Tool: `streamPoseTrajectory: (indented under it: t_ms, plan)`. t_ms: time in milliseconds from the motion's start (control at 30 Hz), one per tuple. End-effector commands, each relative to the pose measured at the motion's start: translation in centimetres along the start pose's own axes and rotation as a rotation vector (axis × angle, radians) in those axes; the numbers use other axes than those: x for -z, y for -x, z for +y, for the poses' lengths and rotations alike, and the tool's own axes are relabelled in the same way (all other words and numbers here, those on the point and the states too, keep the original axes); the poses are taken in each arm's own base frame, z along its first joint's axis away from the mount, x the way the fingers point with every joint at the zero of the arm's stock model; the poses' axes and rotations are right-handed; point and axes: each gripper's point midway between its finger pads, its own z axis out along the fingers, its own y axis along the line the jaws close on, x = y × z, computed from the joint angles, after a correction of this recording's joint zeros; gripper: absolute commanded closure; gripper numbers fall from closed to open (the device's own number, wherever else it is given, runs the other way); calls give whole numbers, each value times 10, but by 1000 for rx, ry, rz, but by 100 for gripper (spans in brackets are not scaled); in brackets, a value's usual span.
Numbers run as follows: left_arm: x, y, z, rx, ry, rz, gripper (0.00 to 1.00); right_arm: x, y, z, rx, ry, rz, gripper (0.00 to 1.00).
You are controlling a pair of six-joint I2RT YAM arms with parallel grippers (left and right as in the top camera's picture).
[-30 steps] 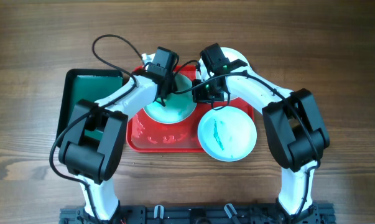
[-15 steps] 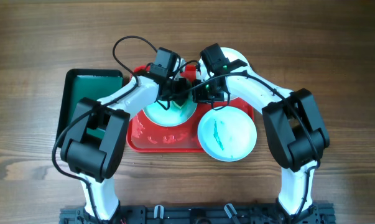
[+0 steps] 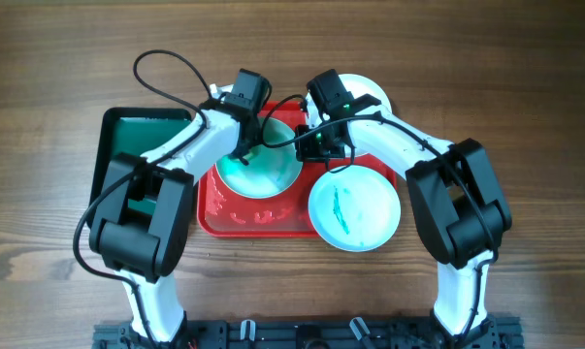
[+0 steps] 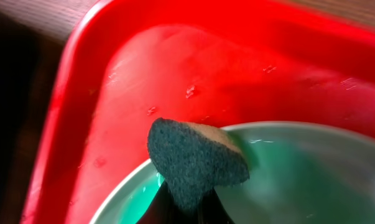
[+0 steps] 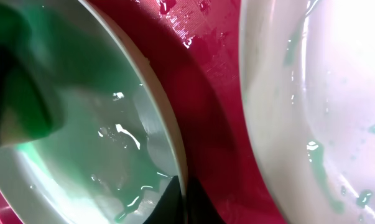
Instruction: Clean dirty plates on tray and stack at the side
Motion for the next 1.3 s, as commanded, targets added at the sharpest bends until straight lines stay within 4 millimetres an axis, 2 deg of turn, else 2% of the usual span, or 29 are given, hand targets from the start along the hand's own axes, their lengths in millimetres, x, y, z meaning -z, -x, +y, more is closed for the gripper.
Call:
streamPoseTrajectory:
  t_ms: [0,200,267,333,433,533,667,767,867,1067,1267]
  plan:
    - [16,33,29,56,122,-48,96,-1,-3,-8,-1,-27,14,96]
    - [86,49,14,-14,-5,5,96,-1,-6,-3,8,3,30,96]
    - [104,53,19,-9,-11,-5,96,0,-8,4,24,42,45,96]
    - [111,53,24,-3,-10,-8,96,4,-10,7,24,53,49,96]
    - [110,51,35,12,8,14,96,25,-9,12,59,36,22,96]
    - [107,51,41,35,-6,39,96,64,-2,8,84,-75,-71,96]
    - [104,54,47,64,-16,49,96,115,-3,8,152,-263,-198,96]
    - [103,53,46,76,-41,67,96,137,-7,0,171,-432,-267,96]
    - [103,52,44,81,-54,75,96,148,-12,-4,176,-576,-319,96]
    - [103,51,42,82,-67,84,96,163,-18,5,218,-762,-436,96]
    - [103,51,41,81,-71,86,96,184,-20,33,344,-930,-600,96]
